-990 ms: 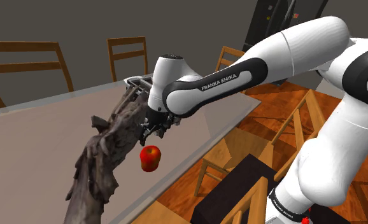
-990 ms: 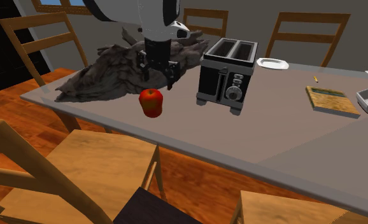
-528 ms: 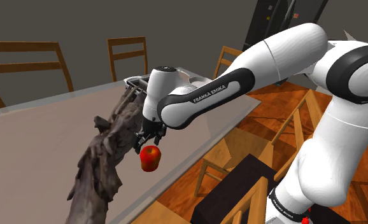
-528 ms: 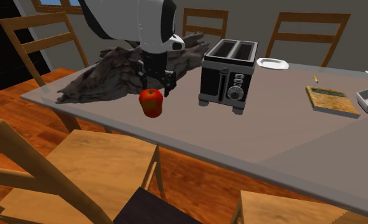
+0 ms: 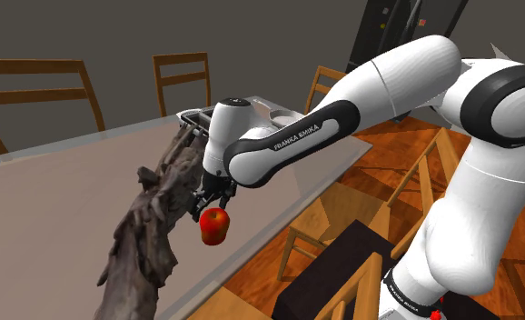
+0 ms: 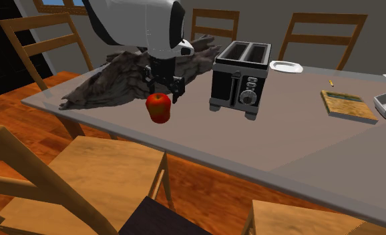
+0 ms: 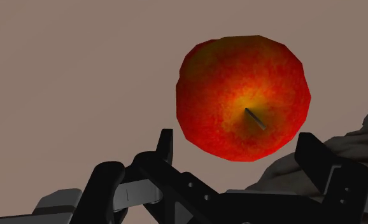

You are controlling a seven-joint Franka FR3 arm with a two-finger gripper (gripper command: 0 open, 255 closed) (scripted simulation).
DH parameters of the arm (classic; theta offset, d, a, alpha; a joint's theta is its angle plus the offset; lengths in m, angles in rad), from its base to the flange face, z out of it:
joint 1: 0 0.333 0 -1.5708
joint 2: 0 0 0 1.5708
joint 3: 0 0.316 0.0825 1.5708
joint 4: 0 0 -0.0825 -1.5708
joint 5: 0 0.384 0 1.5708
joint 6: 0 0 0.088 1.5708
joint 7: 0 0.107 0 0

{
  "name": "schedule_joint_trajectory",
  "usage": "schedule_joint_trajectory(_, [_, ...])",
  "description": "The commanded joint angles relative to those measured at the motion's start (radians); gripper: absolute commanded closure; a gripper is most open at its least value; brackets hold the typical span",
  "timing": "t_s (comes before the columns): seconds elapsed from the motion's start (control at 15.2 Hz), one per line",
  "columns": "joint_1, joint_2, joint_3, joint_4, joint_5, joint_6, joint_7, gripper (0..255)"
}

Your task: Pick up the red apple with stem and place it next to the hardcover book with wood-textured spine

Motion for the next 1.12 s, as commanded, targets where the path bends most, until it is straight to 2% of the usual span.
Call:
schedule_joint_trajectory(0.0, [0.001,0.001,0.001,0.001,0.0,0.001,0.0,0])
schedule_joint_trajectory(0.07, [0.001,0.0,0.001,0.001,0.0,0.001,0.001,255])
schedule_joint_trajectory(0.66, [0.001,0.001,0.001,0.001,0.0,0.001,0.0,255])
schedule_joint_trajectory(1.06, [-0.004,-0.044,0.003,0.034,0.015,-0.075,-0.004,255])
